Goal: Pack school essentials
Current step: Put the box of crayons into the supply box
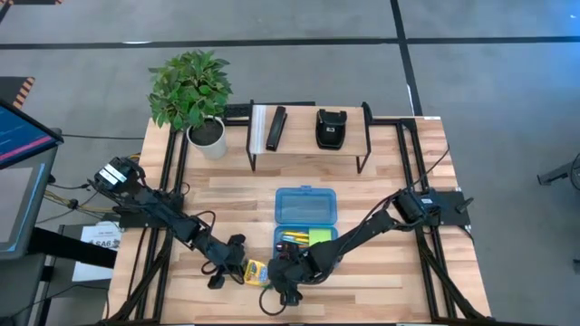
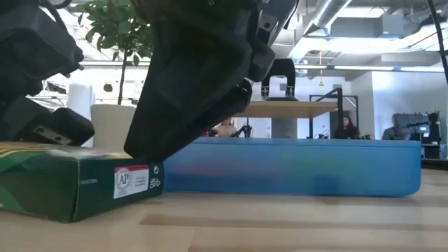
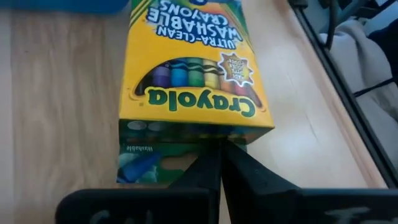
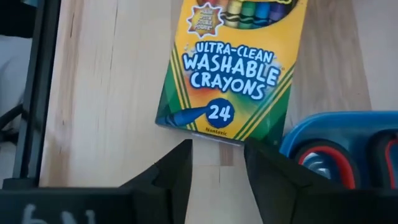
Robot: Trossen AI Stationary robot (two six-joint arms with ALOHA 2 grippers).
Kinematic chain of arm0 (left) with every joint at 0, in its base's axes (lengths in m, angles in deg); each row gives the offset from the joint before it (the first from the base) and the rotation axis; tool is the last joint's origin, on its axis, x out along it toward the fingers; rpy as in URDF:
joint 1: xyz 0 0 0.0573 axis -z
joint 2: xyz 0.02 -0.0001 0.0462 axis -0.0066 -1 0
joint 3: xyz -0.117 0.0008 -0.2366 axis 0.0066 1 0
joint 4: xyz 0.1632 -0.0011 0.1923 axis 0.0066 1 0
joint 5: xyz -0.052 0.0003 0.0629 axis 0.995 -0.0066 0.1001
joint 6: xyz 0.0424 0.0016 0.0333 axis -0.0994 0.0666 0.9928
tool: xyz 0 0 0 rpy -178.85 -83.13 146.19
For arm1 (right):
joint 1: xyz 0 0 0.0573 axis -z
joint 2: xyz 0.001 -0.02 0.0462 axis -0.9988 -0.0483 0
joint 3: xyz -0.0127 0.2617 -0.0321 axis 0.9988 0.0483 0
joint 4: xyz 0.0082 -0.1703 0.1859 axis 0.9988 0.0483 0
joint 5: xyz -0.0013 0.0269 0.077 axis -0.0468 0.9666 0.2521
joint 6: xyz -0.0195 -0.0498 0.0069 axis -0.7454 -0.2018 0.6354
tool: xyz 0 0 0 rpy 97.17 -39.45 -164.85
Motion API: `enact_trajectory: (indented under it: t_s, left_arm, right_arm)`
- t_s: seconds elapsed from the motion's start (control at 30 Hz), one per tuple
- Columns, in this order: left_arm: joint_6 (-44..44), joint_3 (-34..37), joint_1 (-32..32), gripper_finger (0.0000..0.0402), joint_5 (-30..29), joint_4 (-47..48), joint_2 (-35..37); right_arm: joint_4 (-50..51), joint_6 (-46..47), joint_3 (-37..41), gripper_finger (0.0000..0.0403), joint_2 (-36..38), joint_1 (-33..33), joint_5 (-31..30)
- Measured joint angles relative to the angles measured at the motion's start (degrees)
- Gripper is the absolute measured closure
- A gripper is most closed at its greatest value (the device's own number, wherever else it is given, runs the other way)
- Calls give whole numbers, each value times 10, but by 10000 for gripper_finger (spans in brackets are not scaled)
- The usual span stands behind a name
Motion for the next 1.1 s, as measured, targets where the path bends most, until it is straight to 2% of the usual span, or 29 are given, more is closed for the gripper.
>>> enact_trajectory:
  t_s: [0.67,0.83,1.1]
  left_arm:
    - [99,-82,1,401,0,-7,1]
    - [128,-112,-1,401,-6,-6,1]
    - [139,-143,-33,401,-3,33,2]
  right_arm:
    - [13,4,1,229,0,0,1]
    - [8,6,2,229,3,0,-15]
    - [19,15,1,229,3,0,-16]
